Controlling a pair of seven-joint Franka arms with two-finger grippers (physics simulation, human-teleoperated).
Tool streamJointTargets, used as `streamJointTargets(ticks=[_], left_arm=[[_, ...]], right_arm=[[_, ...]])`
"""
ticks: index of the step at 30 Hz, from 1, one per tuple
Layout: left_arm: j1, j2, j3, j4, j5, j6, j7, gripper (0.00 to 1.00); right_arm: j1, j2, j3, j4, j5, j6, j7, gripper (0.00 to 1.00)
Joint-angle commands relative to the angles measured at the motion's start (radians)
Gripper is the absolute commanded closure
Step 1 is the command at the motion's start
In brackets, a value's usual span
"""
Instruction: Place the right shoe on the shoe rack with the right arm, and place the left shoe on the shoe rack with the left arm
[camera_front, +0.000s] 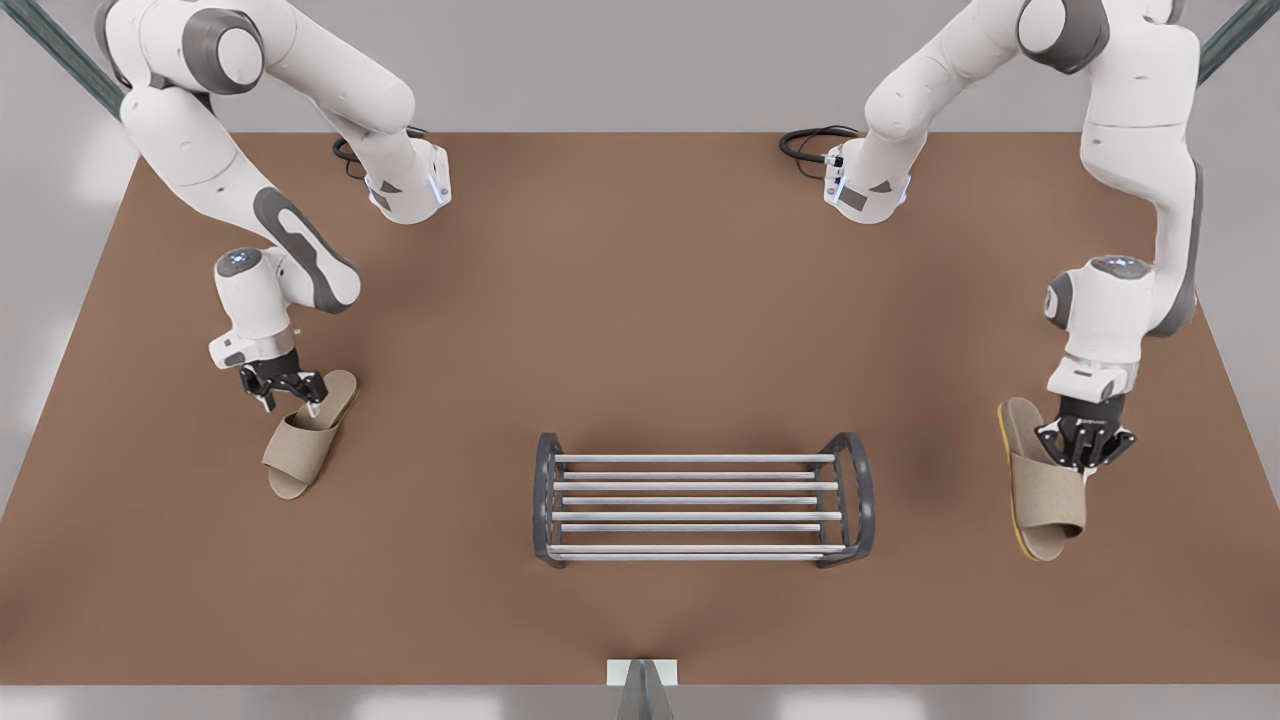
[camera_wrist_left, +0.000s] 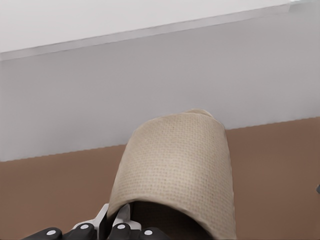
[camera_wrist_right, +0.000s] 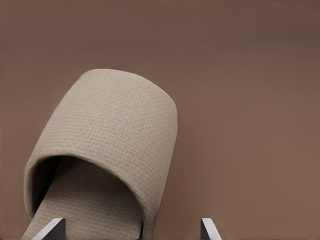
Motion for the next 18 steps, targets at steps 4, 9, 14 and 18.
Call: streamJointTargets(ticks=[4, 9, 14, 18], left_arm=[[-0.02, 0.012, -0.221, 0.278, -0.002, -0.693, -0.468, 0.79], [-0.365, 0.103, -0.227, 0.594, 0.012, -1.066, -0.609, 0.79], [-0.657, 0.177, -0.221, 0.768, 0.067, -1.233, -0.774, 0.79], [-0.935, 0.206, 0.049, 0.854, 0.072, -1.276, -0.831, 0.79]], right_arm=[[0.005, 0.014, 0.0, 0.014, 0.021, -0.001, -0.006, 0.0], [0.0, 0.027, -0.003, 0.032, 0.02, -0.001, -0.006, 0.0], [0.002, 0.054, -0.023, 0.06, 0.017, -0.001, -0.009, 0.0], [0.0, 0.061, -0.023, 0.074, 0.017, -0.001, -0.009, 0.0]])
